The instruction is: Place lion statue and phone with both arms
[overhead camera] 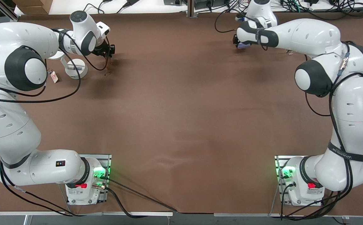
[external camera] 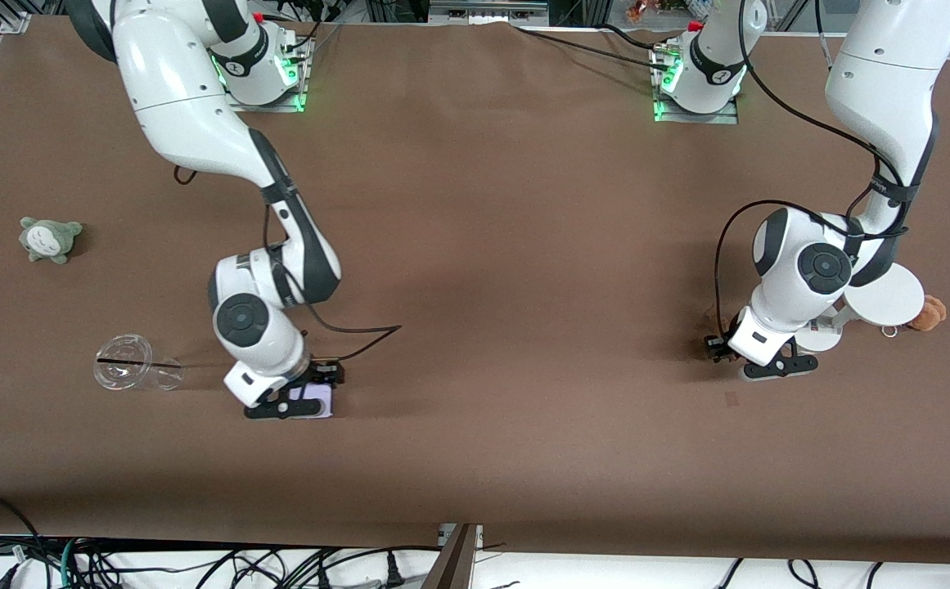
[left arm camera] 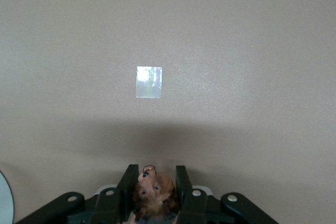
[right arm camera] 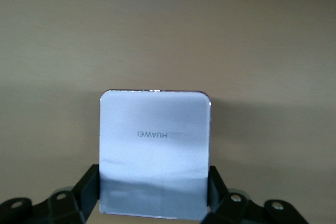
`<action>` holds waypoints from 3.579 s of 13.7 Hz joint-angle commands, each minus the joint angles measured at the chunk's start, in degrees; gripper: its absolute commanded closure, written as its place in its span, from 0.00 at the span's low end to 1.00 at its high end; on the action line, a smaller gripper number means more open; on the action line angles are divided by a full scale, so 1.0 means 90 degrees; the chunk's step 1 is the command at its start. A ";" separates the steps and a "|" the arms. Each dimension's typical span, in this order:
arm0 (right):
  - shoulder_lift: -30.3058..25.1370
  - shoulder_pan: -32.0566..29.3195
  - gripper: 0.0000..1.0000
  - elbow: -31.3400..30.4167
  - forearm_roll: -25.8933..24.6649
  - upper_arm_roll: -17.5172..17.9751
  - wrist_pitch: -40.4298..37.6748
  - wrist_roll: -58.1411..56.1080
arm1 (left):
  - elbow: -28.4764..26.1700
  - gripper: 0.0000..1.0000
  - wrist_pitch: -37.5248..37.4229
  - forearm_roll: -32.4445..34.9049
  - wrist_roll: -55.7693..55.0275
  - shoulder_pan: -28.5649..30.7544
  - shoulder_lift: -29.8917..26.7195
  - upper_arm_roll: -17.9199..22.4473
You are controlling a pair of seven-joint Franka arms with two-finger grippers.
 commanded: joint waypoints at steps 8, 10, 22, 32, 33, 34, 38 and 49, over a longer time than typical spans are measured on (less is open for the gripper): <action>-0.0833 -0.0865 0.58 -0.1029 0.0069 0.0091 -0.0269 -0.1208 | -0.0020 0.00 0.0033 0.0213 -0.0077 0.0089 -0.0399 -0.0001; -0.0941 -0.1041 0.58 -0.1244 0.0069 0.0091 -0.0269 -0.1442 | -0.0020 0.00 -0.0306 0.0213 -0.0068 0.0079 -0.0789 -0.0020; -0.0931 -0.1374 0.00 -0.1324 0.0147 0.0101 -0.0425 -0.1775 | 0.1762 0.00 -0.5010 -0.0283 0.1111 0.0089 -0.2978 -0.0431; -0.2256 -0.1296 0.00 0.0054 0.0167 0.0179 -0.3108 -0.1765 | 0.3076 0.00 -0.6305 -0.1233 0.2218 0.0997 -0.2910 -0.0372; -0.2511 -0.1296 0.00 0.0054 0.0167 0.0256 -0.3411 -0.1746 | 0.3076 0.00 -0.6305 -0.1233 0.2218 0.0997 -0.2910 -0.0372; -0.2765 -0.1296 0.00 0.0054 0.0167 0.0276 -0.3713 -0.1736 | 0.3076 0.00 -0.6305 -0.1281 0.2218 0.0997 -0.2900 -0.0362; -0.3517 -0.1247 0.00 0.0063 0.0040 0.0335 -0.4516 -0.1784 | 0.2521 0.00 -0.6140 -0.1311 0.2120 0.1007 -0.3027 -0.0421; -0.4564 -0.1335 0.00 -0.0220 -0.0175 0.0316 -0.5406 -0.1814 | 0.2226 0.00 -0.5885 -0.1320 0.1925 0.0978 -0.3184 -0.0460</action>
